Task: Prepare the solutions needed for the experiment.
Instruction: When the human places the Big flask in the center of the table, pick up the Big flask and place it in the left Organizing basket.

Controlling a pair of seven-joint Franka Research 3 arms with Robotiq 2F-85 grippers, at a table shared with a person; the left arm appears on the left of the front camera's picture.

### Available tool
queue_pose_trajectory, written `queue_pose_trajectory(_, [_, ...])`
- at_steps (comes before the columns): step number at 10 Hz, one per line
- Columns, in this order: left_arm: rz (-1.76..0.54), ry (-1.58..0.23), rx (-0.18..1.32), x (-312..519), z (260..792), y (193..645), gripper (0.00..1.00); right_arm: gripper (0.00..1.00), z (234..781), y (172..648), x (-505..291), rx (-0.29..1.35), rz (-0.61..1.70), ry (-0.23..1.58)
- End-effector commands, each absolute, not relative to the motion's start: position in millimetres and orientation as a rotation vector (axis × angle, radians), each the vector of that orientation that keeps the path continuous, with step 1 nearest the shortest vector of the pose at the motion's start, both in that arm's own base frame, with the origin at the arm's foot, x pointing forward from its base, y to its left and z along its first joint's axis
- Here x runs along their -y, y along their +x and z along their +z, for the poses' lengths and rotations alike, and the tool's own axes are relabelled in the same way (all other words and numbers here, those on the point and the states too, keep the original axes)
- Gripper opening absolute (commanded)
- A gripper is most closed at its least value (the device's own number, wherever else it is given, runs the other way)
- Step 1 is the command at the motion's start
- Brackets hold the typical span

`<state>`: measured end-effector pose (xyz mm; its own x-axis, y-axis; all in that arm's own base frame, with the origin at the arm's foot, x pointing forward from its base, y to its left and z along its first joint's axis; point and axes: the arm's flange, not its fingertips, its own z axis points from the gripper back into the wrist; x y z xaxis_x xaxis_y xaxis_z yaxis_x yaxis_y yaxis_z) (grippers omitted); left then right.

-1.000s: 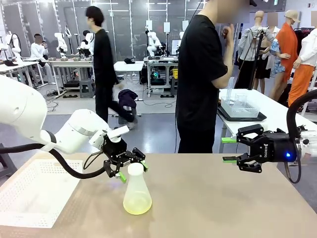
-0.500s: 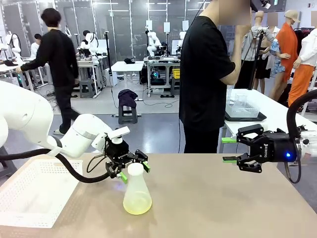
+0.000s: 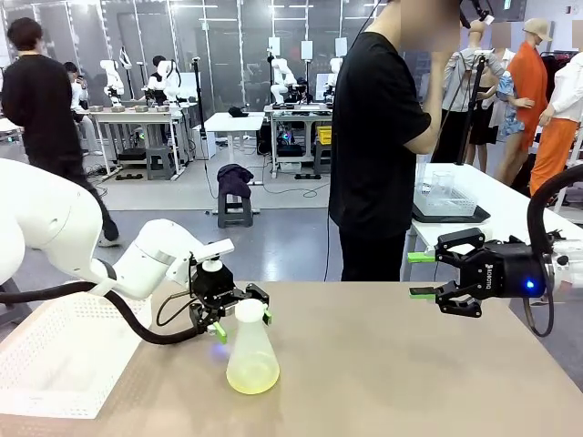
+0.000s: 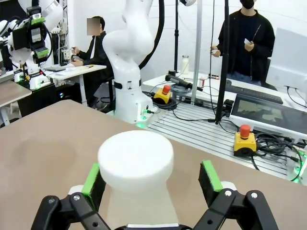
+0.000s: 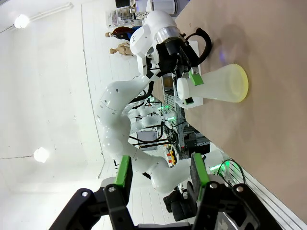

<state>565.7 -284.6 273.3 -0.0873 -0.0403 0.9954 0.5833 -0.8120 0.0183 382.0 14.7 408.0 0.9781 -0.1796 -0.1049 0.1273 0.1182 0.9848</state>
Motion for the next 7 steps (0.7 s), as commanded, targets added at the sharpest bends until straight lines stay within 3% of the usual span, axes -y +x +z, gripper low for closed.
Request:
queue_pose_trajectory(1, [-1.948,-1.831,0.611,289,272,572,1.00,0.63,409,382,-15,0.050,-0.225,1.440])
queue_pose_trajectory(7, [-1.963,-1.955,0.595,315,271,582,1.00,0.63,409,382,-15,0.050,-0.225,1.440])
